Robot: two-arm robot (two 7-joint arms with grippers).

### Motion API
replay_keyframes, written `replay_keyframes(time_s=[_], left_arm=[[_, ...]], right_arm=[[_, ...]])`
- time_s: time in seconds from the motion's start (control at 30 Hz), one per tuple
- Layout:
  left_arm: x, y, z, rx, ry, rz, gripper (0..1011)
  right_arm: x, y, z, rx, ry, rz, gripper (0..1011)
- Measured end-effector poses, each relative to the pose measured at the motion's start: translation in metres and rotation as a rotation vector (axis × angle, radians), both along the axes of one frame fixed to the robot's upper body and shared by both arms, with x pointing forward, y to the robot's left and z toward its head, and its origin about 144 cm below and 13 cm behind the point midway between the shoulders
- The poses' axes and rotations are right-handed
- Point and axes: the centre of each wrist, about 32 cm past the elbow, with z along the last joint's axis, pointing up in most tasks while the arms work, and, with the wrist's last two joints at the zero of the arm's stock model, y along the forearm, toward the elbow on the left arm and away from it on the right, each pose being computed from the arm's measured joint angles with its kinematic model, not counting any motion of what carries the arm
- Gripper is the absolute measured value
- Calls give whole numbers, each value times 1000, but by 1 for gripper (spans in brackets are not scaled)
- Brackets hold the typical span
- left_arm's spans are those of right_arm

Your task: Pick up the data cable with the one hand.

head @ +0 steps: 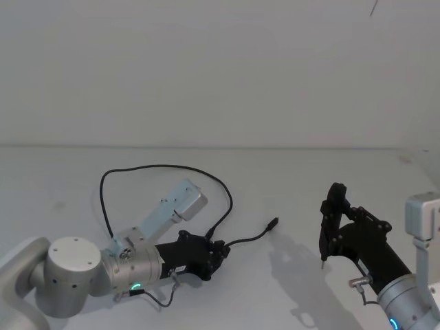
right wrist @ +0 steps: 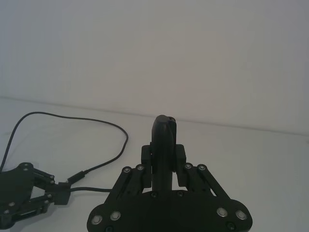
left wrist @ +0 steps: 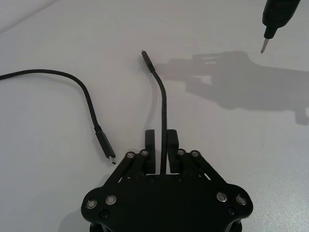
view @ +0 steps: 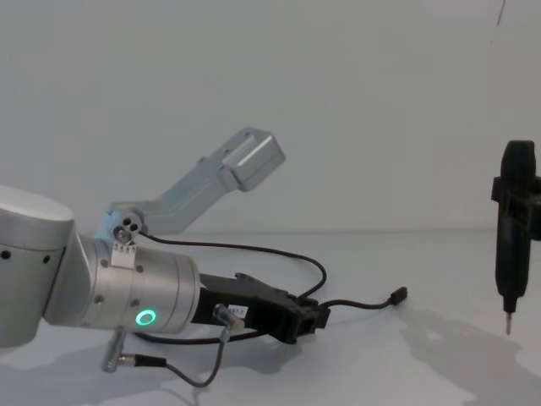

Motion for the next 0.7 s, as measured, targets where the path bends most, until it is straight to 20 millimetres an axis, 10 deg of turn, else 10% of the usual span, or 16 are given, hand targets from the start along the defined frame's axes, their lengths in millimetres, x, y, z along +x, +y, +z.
replay_keyframes(time_s=[0.2,0.7], left_arm=[[1,-1,-1,-3,6,-1,38],[-4,5,9,-51,-29,13,37]], right_arm=[[0,0,0,0,0,0,279],[0,0,0,0,0,0,279]])
